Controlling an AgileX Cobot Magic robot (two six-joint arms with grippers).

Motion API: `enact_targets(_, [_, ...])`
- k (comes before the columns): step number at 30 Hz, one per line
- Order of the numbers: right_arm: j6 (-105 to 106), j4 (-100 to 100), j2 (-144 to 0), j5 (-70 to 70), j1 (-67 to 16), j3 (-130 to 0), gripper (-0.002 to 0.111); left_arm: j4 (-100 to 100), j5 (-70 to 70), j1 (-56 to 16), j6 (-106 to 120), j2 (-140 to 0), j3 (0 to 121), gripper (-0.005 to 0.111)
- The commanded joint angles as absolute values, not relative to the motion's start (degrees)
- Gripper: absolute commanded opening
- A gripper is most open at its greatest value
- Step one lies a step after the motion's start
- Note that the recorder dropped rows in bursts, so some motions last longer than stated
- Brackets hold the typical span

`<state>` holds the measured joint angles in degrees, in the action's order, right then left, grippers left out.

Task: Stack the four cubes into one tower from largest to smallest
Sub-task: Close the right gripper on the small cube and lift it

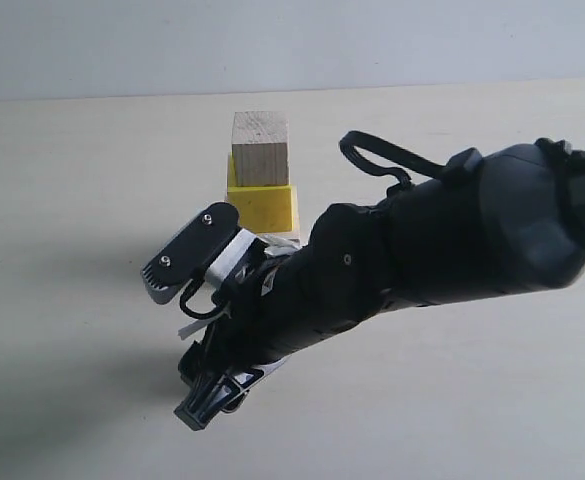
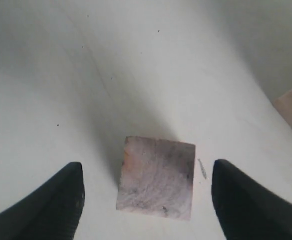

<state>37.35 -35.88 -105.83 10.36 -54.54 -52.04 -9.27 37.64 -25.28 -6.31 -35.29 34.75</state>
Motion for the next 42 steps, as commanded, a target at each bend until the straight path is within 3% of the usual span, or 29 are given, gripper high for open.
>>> enact_targets(1, [37.3,-35.9,-107.0,9.7,-54.7,-52.6,0.067,-9.6,37.1,-25.1,-6.4,-35.1,34.6,0.000])
enact_targets(15, [37.3,-35.9,-109.4,7.9,-54.7,-52.6,0.067,-9.6,37.2,-25.1,-6.4,-35.1,34.6,0.000])
enact_targets(19, [37.3,-35.9,-109.4,6.7,-54.7,-53.1,0.062,-9.7,37.3,-25.1,-6.4,-35.1,34.6,0.000])
enact_targets(23, [37.3,-35.9,-109.4,6.9,-54.7,-53.6,0.046,-9.8,37.5,-25.1,-6.4,-35.1,34.6,0.000])
enact_targets(28, [37.1,-35.9,-109.3,9.7,-54.7,-53.6,0.000,-9.8,37.8,-25.1,-6.4,-35.1,34.6,0.000])
enact_targets(35, [24.8,-27.4,-105.1,17.3,-54.7,-53.6,0.000,-9.8,38.2,-25.1,-6.4,-35.1,34.6,0.000])
enact_targets(42, [-19.0,18.7,-97.7,28.2,-54.5,-52.3,0.000,-9.8,38.9,-25.1,-6.4,-35.1,34.6,0.000])
